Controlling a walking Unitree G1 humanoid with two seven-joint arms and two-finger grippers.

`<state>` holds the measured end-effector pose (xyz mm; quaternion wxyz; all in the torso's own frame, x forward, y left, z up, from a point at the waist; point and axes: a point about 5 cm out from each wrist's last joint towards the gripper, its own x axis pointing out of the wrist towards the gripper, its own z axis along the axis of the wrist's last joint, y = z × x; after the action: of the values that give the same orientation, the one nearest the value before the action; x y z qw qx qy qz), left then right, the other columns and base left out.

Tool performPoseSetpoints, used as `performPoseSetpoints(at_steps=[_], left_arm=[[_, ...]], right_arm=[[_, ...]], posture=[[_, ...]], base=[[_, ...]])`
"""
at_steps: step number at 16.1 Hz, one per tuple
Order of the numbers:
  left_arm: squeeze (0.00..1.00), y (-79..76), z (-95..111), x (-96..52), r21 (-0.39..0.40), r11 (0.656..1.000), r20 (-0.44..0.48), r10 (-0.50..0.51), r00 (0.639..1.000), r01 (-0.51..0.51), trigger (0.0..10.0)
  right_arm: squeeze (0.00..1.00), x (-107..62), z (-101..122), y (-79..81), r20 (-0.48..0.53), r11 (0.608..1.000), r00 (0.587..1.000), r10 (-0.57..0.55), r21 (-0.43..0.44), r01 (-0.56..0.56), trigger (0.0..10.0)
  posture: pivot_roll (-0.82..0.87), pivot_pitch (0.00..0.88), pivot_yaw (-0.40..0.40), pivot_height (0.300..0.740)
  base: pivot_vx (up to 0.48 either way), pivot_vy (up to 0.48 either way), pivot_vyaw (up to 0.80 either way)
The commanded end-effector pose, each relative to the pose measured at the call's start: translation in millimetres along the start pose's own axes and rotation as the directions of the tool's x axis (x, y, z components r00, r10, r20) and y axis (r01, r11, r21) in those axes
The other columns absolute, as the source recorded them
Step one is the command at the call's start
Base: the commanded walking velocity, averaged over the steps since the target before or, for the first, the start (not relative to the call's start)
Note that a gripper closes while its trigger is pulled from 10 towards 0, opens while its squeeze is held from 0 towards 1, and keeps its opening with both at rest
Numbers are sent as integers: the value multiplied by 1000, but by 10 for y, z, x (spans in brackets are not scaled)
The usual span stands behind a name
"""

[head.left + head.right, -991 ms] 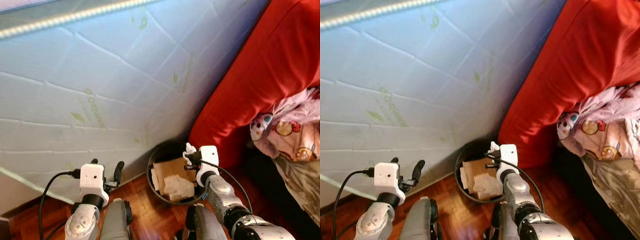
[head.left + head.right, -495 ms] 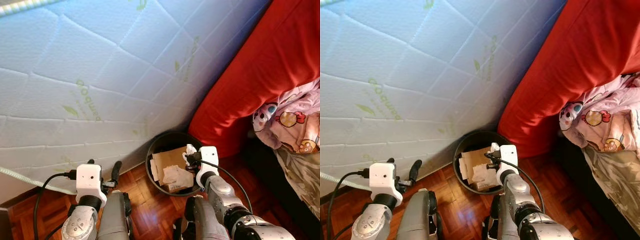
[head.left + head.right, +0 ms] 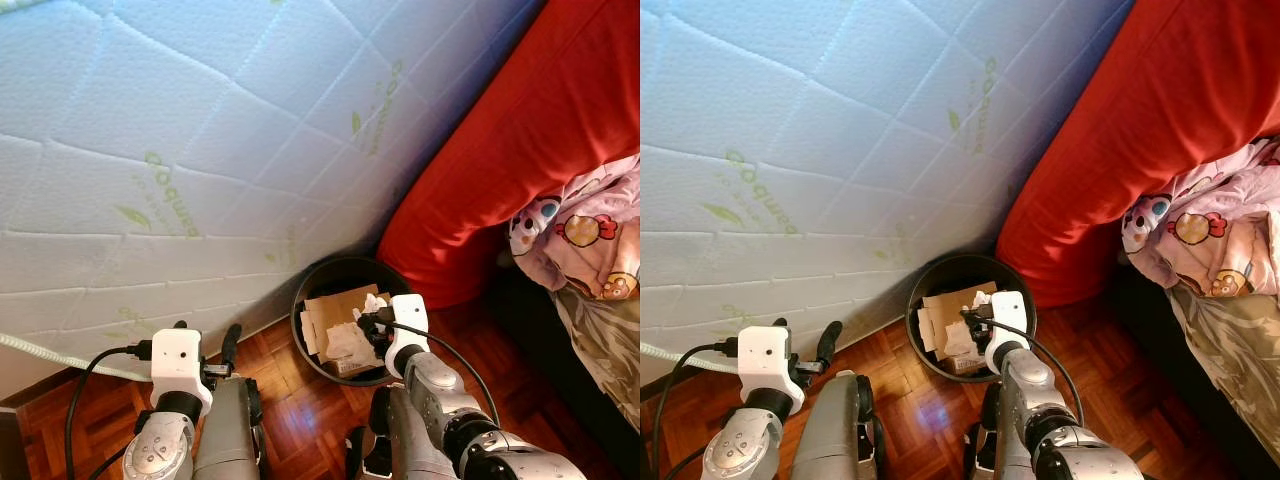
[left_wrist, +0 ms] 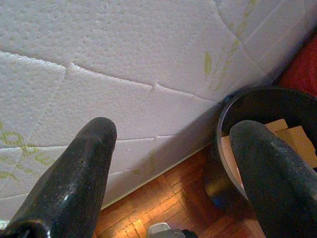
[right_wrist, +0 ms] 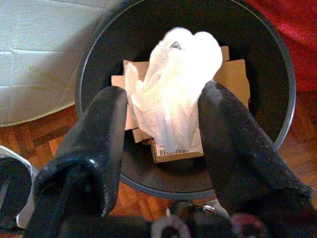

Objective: Clean up the room

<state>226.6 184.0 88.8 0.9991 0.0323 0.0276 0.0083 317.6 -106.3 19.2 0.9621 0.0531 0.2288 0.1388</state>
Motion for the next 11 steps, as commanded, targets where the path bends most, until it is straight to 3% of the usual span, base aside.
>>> performPoseSetpoints(at_steps=[1, 4, 6, 11], left_arm=[[0, -9, -37, -40, -11, 1000, -24, 7, 1000, -7, 10000], [0, -5, -40, -38, -12, 1000, -28, 6, 1000, -7, 10000], [0, -1, -41, -39, -11, 1000, -29, 6, 1000, -7, 10000], [0, 1, -46, -36, -10, 1000, -30, 5, 1000, -5, 10000]], right_arm=[[1000, -31, -104, -18, -36, 1000, 999, 1, -9, -1, 10000], [1000, -34, -106, -24, -39, 999, 999, 3, -34, -5, 10000], [1000, -29, -89, -15, -40, 994, 999, 12, -109, -17, 10000], [1000, 3, -57, 73, -39, 993, 999, 22, -116, -27, 10000]], posture=[[185, 347, -99, 625], [184, 347, -97, 625], [185, 347, -96, 625], [185, 346, -92, 625]], base=[[0, 0, 0], [0, 0, 0], [0, 0, 0], [0, 0, 0]])
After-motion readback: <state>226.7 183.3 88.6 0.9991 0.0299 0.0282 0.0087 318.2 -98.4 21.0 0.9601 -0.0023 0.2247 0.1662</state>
